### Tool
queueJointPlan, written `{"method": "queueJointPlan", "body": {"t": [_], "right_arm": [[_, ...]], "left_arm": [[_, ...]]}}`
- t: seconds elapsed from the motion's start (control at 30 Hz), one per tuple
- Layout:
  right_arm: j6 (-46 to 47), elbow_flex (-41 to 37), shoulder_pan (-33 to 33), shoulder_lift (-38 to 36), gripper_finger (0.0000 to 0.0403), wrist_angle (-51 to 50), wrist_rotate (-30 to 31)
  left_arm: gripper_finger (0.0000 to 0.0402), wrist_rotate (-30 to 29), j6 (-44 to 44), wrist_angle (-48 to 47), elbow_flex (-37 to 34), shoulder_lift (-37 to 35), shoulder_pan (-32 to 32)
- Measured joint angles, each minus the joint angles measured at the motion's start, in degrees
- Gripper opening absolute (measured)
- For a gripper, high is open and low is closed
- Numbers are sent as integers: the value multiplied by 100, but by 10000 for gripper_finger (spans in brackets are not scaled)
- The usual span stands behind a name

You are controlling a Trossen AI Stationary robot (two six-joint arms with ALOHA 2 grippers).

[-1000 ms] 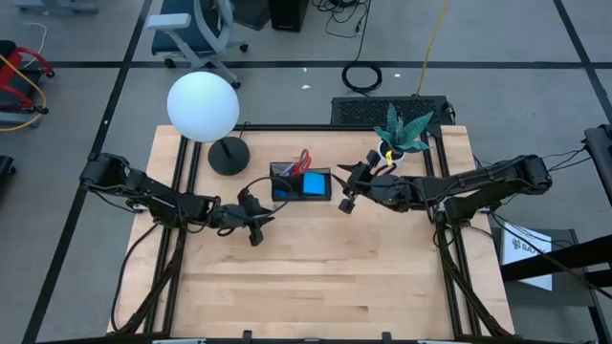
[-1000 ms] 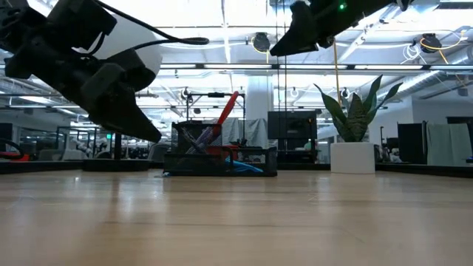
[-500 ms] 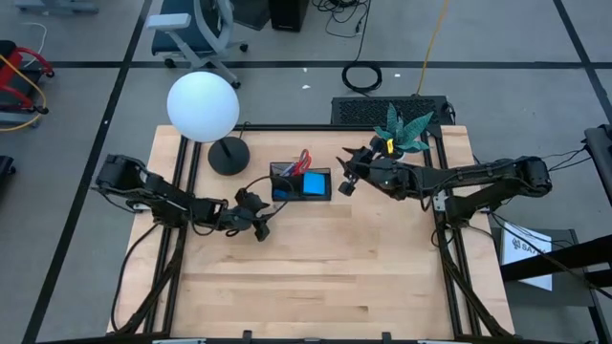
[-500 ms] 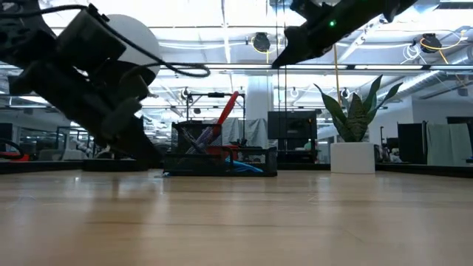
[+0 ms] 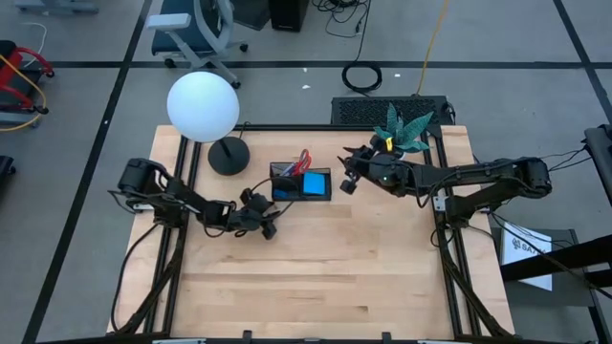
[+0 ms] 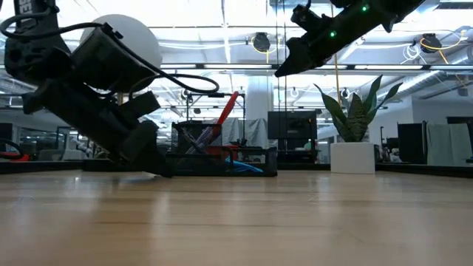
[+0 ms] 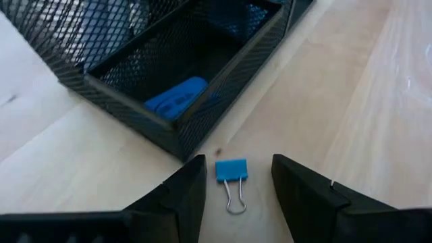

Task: Pick and place office supplies into organizer
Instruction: Put the blue binder clip into the black mesh organizer

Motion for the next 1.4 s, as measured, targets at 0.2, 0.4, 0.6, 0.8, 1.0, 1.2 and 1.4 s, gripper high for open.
{"method": "queueJointPlan", "body": {"t": [0.2, 0.4, 0.6, 0.8, 1.0, 1.2, 1.4], "right_arm": [[24, 0, -13, 0, 132, -1, -308], [15, 0, -13, 0, 132, -1, -306], [-11, 0, -13, 0, 132, -3, -306], [-39, -1, -13, 0, 132, -3, -304], [-65, -2, -13, 0, 132, -5, -304], [-85, -2, -13, 0, 132, -6, -301], [-83, -2, -13, 0, 132, -10, -303]], "left_arm": [[179, 3, 142, -40, 141, 81, 8], [179, -6, 58, -258, 155, 81, 6], [168, -6, 42, -351, 159, 79, 6], [118, -4, 73, -384, 155, 79, 3], [75, -6, 102, -401, 150, 79, 3], [68, -6, 100, -408, 148, 81, 3], [80, 17, 185, -188, 134, 92, 6]]}}
